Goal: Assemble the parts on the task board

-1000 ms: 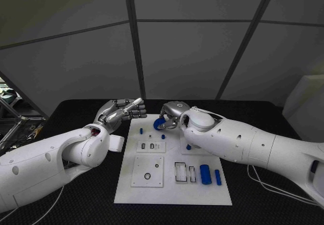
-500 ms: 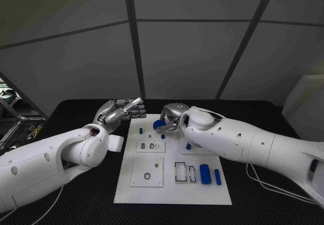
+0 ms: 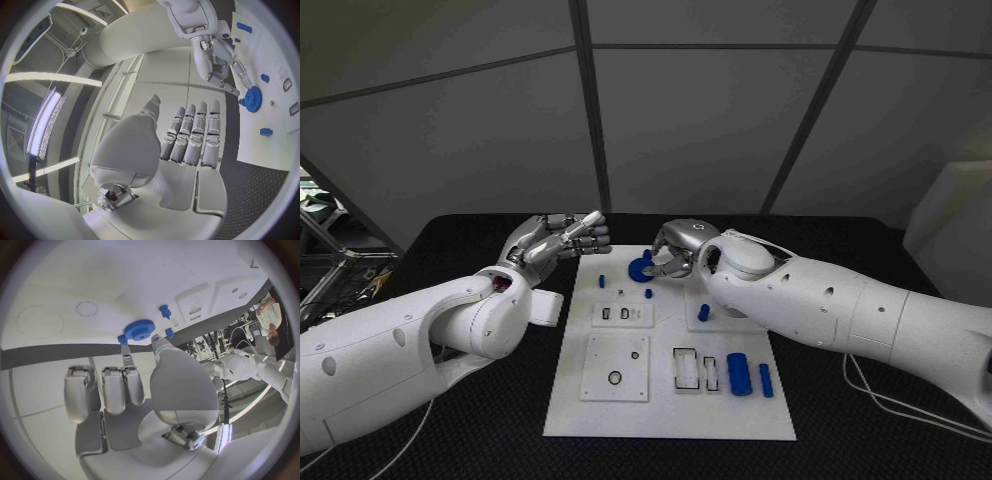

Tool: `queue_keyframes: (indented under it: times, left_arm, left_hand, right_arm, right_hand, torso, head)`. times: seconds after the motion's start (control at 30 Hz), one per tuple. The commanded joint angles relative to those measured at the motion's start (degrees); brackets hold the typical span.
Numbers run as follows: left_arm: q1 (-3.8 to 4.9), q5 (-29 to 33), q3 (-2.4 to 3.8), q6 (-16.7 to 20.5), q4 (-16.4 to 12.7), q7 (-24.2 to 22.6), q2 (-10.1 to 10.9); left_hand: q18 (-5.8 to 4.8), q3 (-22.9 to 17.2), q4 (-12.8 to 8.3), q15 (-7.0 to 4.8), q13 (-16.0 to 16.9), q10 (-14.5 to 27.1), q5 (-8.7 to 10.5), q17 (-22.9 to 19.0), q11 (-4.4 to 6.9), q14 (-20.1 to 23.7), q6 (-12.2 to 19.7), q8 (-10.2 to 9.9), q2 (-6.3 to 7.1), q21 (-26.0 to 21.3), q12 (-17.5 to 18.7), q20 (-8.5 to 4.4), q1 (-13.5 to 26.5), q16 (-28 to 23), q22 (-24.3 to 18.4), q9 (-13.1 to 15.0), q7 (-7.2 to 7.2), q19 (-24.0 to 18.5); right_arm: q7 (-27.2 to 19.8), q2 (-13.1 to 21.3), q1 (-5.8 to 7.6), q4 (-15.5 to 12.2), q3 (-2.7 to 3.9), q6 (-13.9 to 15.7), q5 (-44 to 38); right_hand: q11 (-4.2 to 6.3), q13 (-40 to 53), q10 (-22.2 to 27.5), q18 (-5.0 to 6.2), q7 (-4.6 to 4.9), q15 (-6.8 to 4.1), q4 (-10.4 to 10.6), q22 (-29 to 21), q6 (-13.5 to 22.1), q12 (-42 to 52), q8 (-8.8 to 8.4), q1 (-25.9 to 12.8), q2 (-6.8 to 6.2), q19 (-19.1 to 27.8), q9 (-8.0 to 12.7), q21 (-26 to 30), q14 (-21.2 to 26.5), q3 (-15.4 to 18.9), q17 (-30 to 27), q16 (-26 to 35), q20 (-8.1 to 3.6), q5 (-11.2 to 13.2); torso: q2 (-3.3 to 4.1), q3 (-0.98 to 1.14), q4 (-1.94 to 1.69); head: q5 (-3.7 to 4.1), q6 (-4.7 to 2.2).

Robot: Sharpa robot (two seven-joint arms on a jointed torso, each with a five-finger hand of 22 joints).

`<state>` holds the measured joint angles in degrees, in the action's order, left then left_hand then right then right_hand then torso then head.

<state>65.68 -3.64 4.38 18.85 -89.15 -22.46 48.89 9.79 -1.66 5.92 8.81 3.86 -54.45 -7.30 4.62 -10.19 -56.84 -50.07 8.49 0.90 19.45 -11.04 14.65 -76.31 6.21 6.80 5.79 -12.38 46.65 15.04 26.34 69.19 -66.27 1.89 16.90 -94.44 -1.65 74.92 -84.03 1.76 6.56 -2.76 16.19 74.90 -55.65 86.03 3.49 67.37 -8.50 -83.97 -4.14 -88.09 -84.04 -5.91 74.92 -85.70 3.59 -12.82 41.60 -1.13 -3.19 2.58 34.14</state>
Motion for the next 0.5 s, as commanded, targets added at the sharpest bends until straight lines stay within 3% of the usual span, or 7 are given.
queue_keyframes:
  times: [0.03, 0.17, 0.3, 0.5]
  left_arm:
    - [0.09, -0.26, 0.06, -0.43, -0.08, -0.22, 0.11]
    - [0.08, -0.26, 0.06, -0.42, -0.07, -0.21, 0.26]
    - [0.08, -0.26, 0.06, -0.45, -0.17, -0.20, 0.48]
    - [0.08, -0.26, 0.05, -0.63, -0.19, -0.09, 0.62]
  left_hand:
    - [0.47, -0.01, -0.48, 0.10, 0.01, -0.03, 0.30, -0.07, -0.28, 0.25, -0.07, -0.32, -0.50, -0.32, 0.29, 0.18, 0.05, -0.36, -0.09, -0.07, -0.40, -0.38]
    - [0.47, -0.01, -0.51, 0.10, 0.01, -0.03, 0.29, -0.07, -0.28, 0.26, -0.07, -0.33, -0.50, -0.33, 0.31, 0.19, 0.04, -0.39, -0.10, -0.07, -0.40, -0.40]
    - [0.47, -0.01, -0.51, 0.10, 0.01, -0.03, 0.29, -0.07, -0.28, 0.26, -0.07, -0.33, -0.50, -0.33, 0.31, 0.19, 0.03, -0.39, -0.11, -0.07, -0.40, -0.41]
    - [0.49, -0.02, -0.73, 0.10, 0.02, -0.08, 0.24, -0.05, -0.28, 0.19, -0.12, -0.39, -0.49, -0.38, 0.38, 0.21, -0.15, -0.45, -0.16, -0.07, -0.38, -0.47]
  right_arm:
    - [-7.39, 2.13, 0.19, -2.00, 0.08, 11.17, 6.27]
    - [-10.60, 5.93, 0.19, -4.91, 0.11, 12.31, 11.40]
    - [-13.62, 11.03, 0.21, -7.78, 0.20, 9.91, 18.66]
    - [-18.49, 18.29, 0.26, -8.50, 0.29, 2.92, 26.28]
  right_hand:
    - [-0.27, 10.37, -3.45, -0.89, 0.09, 0.50, -0.26, 11.09, -0.40, -0.12, 0.29, 0.62, 0.00, -3.96, 0.07, -0.21, -3.76, -0.06, 4.16, -0.10, 0.55, -0.04]
    - [-0.26, 10.21, -3.36, -0.76, 0.07, 0.50, -0.37, 10.47, -0.54, -0.27, 0.34, 0.96, -0.07, -3.64, 0.06, 0.06, -3.71, -0.04, 3.94, 0.00, 0.55, 0.05]
    - [-0.16, 9.72, -3.08, -0.56, -0.06, 0.43, -1.17, 9.56, -1.24, -0.72, 0.50, 2.64, 0.05, -3.14, -0.01, 0.48, -3.50, -0.23, 3.15, 0.37, 0.51, 0.34]
    - [0.19, 9.16, -2.75, -0.25, -0.38, 0.12, -6.99, 8.14, -3.31, -1.28, 0.77, 9.70, -0.20, -2.33, -0.16, 1.18, -3.30, -1.34, 2.34, 0.84, 0.19, 1.20]
  torso:
    - [-0.06, 0.03, 0.17]
    - [-0.12, 0.07, 0.12]
    - [-0.13, -0.01, 0.21]
    - [-0.24, 0.11, 0.87]
  head:
    - [0.01, -0.17]
    - [0.15, -0.41]
    - [0.27, -0.73]
    - [0.22, -0.87]
